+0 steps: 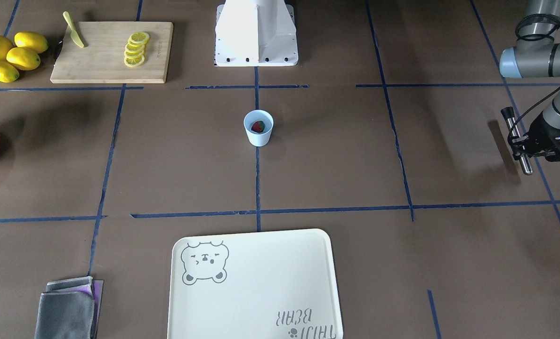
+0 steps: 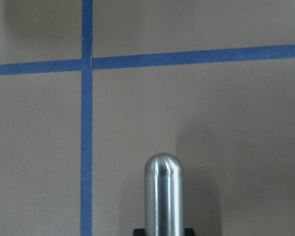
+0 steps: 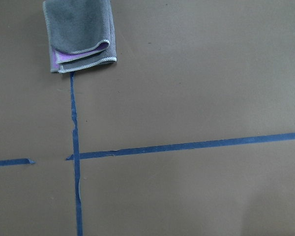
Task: Mash ice and strawberries in cup
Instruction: 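Lower the muddler onto the table with the left gripper and release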
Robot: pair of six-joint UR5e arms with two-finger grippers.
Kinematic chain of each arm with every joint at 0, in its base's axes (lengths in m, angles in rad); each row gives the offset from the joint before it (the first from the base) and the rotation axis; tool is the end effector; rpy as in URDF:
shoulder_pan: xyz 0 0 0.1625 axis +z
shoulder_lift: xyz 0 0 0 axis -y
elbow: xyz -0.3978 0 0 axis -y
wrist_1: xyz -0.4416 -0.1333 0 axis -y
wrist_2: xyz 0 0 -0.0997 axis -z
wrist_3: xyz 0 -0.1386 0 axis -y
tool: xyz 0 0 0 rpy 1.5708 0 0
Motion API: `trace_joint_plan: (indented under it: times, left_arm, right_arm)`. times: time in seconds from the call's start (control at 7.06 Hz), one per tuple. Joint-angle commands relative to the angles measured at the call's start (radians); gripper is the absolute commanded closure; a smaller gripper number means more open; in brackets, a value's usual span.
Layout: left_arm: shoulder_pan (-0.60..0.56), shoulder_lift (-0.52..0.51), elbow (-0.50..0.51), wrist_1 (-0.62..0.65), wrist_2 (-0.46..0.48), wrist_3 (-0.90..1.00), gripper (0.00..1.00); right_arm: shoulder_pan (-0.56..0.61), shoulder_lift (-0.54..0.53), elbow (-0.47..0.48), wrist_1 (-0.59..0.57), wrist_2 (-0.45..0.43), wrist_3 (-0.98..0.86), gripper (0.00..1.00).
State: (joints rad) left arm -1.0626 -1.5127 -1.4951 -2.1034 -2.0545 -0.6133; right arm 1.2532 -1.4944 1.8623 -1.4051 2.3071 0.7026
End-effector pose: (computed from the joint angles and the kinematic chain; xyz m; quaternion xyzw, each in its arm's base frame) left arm 0.2095 -0.5176 0.6929 0.0380 0.3011 -0.0026 0.9528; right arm -0.1431 -0.5640 0.4380 0.0452 -0.4231 0.0791 0.9015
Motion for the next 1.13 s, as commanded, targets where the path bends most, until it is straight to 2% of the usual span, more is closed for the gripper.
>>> trace_joint_plan:
  times: [0.0,0.28,0.57,0.99]
  left_arm:
    - [0.001,-0.003,0.013,-0.007,0.001,0.004,1.00]
    - [0.001,-0.003,0.013,-0.007,0.001,0.004,1.00]
    - [0.003,-0.003,0.013,-0.007,0.001,0.004,0.91]
    - [0.003,-0.003,0.018,-0.007,0.001,0.004,0.60]
  right_arm:
    - [0.000,0.000,0.000,0.000,0.000,0.000,0.01]
    - [0.000,0.000,0.002,0.002,0.000,0.000,0.01]
    - [0.000,0.000,0.002,0.002,0.000,0.000,0.01]
    - [0.000,0.002,0.002,0.002,0.000,0.000,0.01]
